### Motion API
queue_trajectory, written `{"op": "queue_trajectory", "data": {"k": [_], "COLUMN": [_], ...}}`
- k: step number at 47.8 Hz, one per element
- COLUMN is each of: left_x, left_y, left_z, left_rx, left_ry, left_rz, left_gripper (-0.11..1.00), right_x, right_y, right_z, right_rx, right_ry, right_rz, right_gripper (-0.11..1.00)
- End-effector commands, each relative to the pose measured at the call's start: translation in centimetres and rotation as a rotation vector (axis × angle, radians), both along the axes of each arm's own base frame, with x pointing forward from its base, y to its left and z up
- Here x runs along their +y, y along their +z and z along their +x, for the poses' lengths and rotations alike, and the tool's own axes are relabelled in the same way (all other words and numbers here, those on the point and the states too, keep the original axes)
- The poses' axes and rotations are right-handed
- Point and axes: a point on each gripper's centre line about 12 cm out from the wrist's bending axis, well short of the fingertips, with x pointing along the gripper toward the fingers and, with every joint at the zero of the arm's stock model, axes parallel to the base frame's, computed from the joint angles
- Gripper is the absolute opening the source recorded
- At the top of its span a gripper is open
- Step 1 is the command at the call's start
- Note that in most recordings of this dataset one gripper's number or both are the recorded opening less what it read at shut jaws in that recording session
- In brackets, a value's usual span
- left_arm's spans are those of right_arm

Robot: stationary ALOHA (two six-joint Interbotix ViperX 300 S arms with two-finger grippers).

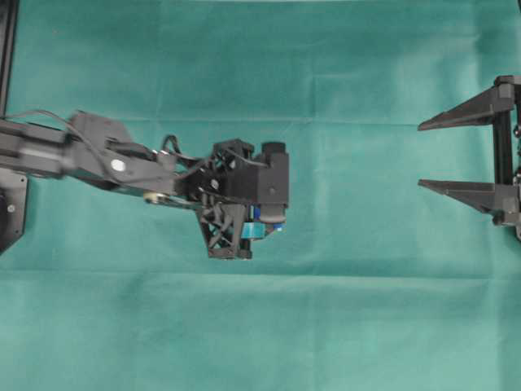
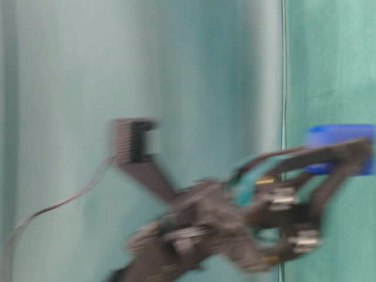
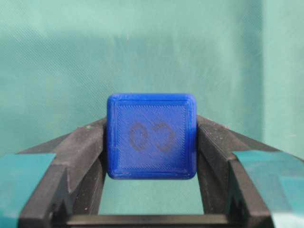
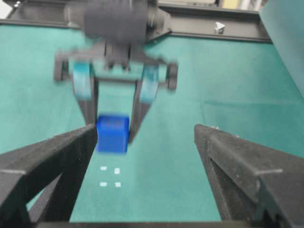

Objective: Handover the blue block to the right arm after grasping it with the left arm, then place it in the designated position.
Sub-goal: 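Lift the blue cube with the left gripper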

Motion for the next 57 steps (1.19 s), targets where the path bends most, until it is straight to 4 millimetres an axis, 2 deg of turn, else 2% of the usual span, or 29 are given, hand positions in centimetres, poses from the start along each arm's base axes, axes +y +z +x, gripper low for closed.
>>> {"op": "queue_trajectory", "data": {"k": [1,15,22,28,57], "left_x": [-0.2,-0.2,-0.1,0.0,0.3], "left_y": [4.9,13.1,15.2,15.8,15.8], "left_z": [-0.2,-2.1,-3.1,-3.7,-3.8], "left_rx": [-0.098,-0.233,-0.284,-0.293,-0.278], "left_ry": [-0.006,-0.011,-0.013,-0.010,-0.002], "left_rz": [0.000,0.002,0.006,0.006,0.007], "left_gripper": [0.46,0.46,0.46,0.46,0.46], "right_x": [0.0,0.0,0.0,0.0,0.0], "right_y": [0.7,0.6,0.6,0.7,0.7], "right_z": [0.3,0.3,0.3,0.3,0.3], "right_rx": [-0.018,-0.014,-0.015,-0.014,-0.015], "right_ry": [-0.001,-0.001,-0.001,-0.001,-0.001], "right_rz": [-0.004,-0.004,-0.004,-0.004,-0.004], "right_gripper": [0.95,0.95,0.95,0.95,0.95]}}
